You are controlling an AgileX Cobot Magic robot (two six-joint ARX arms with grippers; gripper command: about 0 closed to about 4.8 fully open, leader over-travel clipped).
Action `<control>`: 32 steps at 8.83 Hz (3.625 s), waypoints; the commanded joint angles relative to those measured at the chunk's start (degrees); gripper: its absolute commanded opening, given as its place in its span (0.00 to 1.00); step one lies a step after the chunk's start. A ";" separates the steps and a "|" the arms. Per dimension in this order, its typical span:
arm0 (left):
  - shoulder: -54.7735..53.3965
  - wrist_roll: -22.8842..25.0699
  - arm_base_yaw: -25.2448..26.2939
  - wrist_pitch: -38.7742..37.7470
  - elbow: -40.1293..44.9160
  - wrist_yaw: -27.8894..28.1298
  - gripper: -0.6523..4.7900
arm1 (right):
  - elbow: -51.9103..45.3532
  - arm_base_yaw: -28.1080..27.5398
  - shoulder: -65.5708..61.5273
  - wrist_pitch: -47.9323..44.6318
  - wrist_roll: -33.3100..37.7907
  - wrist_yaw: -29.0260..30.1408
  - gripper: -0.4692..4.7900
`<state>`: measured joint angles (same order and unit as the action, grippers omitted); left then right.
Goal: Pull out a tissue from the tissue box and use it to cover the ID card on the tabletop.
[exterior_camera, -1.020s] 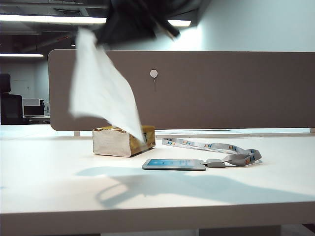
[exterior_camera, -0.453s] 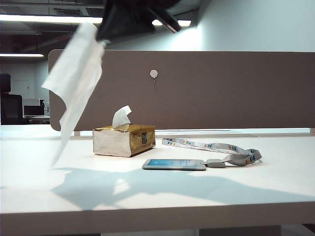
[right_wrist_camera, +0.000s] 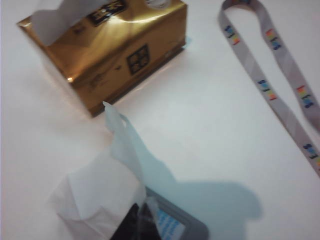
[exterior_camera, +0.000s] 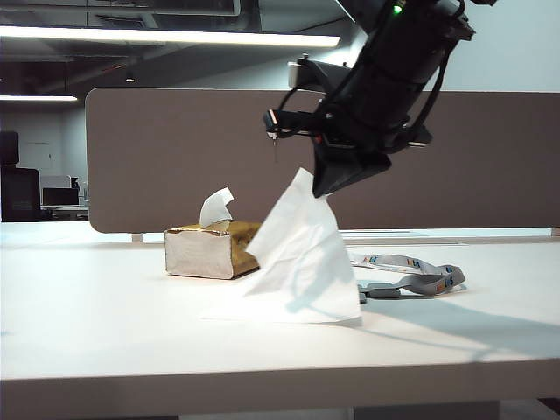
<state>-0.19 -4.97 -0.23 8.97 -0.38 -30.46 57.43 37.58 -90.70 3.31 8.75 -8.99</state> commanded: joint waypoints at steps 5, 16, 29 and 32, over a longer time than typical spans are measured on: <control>-0.04 0.02 -0.04 0.57 -0.24 -0.22 0.11 | 0.13 -1.29 -4.44 -0.48 0.70 -1.70 0.09; -0.04 0.02 -0.04 0.57 -0.24 -0.22 0.11 | 0.22 -1.99 -4.74 -1.70 6.29 -12.41 0.51; -0.04 0.02 -0.07 -3.04 -0.24 -2.56 0.11 | 0.09 -4.33 53.18 17.31 -3.43 -17.05 0.63; -0.04 0.02 -0.07 -2.91 -0.24 -2.58 0.11 | -9.99 -4.31 75.73 26.05 -2.80 -12.76 0.31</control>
<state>-0.19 -4.97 -0.23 5.32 -0.38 -32.97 48.45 33.23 -16.88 28.29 5.76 -21.85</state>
